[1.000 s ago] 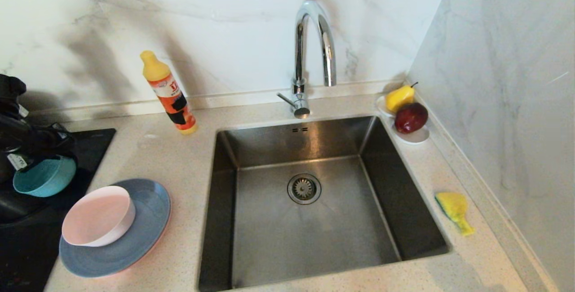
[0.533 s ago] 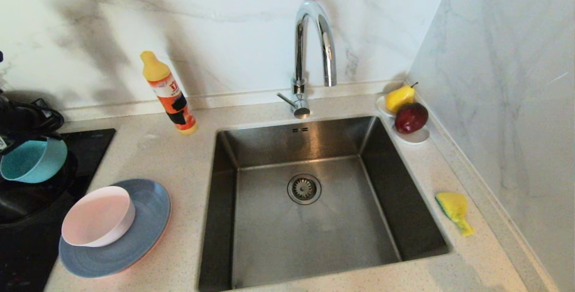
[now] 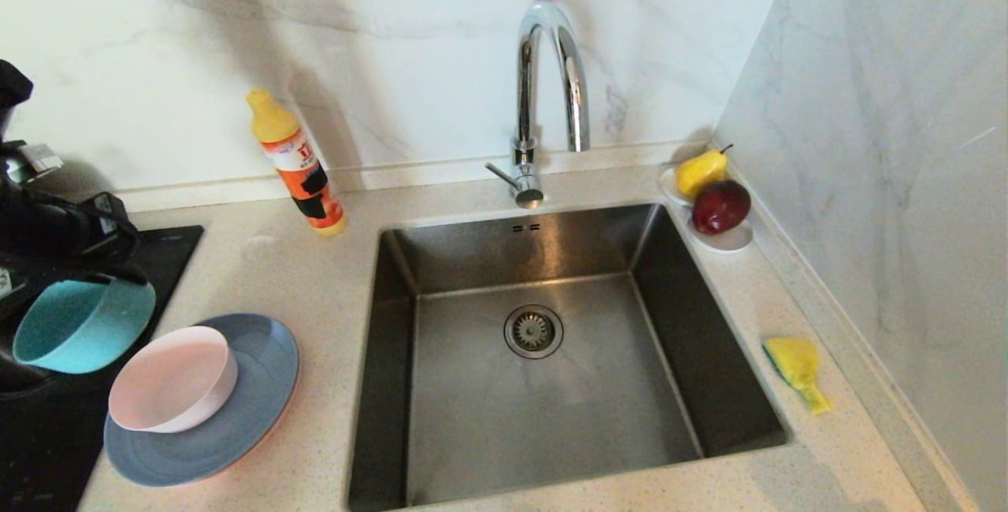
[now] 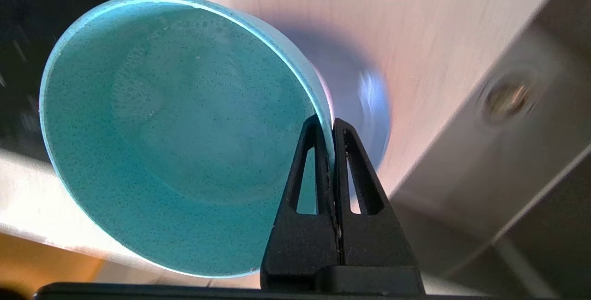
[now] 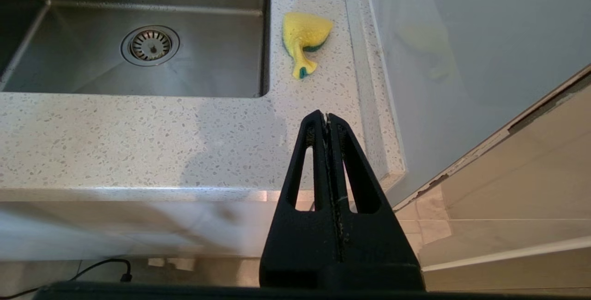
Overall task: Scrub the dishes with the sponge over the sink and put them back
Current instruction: Place the bowl on the bowl
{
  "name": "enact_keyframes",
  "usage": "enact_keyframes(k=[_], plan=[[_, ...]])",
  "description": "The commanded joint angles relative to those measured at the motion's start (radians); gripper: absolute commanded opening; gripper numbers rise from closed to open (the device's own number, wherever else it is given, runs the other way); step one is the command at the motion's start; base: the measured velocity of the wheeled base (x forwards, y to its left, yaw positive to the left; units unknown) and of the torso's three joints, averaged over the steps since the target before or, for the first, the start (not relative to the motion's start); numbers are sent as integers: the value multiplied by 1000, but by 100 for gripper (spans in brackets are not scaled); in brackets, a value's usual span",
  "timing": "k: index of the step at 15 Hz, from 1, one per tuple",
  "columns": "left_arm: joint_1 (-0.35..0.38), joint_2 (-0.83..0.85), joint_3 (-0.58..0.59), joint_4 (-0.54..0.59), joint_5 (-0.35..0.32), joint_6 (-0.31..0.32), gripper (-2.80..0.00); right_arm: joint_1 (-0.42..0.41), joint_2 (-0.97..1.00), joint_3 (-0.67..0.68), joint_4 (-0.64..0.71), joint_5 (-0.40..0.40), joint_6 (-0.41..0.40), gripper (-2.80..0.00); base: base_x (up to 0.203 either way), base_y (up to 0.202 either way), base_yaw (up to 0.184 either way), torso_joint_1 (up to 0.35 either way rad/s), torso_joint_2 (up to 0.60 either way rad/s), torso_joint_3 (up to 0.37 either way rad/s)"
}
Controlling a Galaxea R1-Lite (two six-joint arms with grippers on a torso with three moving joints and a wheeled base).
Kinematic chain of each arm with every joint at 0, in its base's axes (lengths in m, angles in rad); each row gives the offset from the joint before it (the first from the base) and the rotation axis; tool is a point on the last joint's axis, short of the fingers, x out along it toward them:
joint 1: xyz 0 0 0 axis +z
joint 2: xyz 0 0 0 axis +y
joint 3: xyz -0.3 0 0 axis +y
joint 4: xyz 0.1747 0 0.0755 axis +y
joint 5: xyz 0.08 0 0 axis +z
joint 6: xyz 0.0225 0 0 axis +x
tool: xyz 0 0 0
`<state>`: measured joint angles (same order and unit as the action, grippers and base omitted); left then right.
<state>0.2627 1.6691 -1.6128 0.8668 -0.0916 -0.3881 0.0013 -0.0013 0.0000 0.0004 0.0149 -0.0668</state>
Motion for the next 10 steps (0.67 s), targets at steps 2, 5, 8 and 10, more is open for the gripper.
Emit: enact_keyframes(k=[2, 5, 8, 10], plan=[[-65, -119, 196, -54, 36, -5, -280, 0, 0, 0, 0, 0, -1, -280, 0, 0, 0, 0, 0, 0], [-80, -164, 307, -120, 74, -2, -280, 0, 0, 0, 0, 0, -1, -280, 0, 0, 0, 0, 0, 0], [-81, -189, 387, -128, 79, 4, -280, 0, 0, 0, 0, 0, -1, -280, 0, 0, 0, 0, 0, 0], [-90, -190, 450, -161, 94, 4, -280, 0, 0, 0, 0, 0, -1, -280, 0, 0, 0, 0, 0, 0]])
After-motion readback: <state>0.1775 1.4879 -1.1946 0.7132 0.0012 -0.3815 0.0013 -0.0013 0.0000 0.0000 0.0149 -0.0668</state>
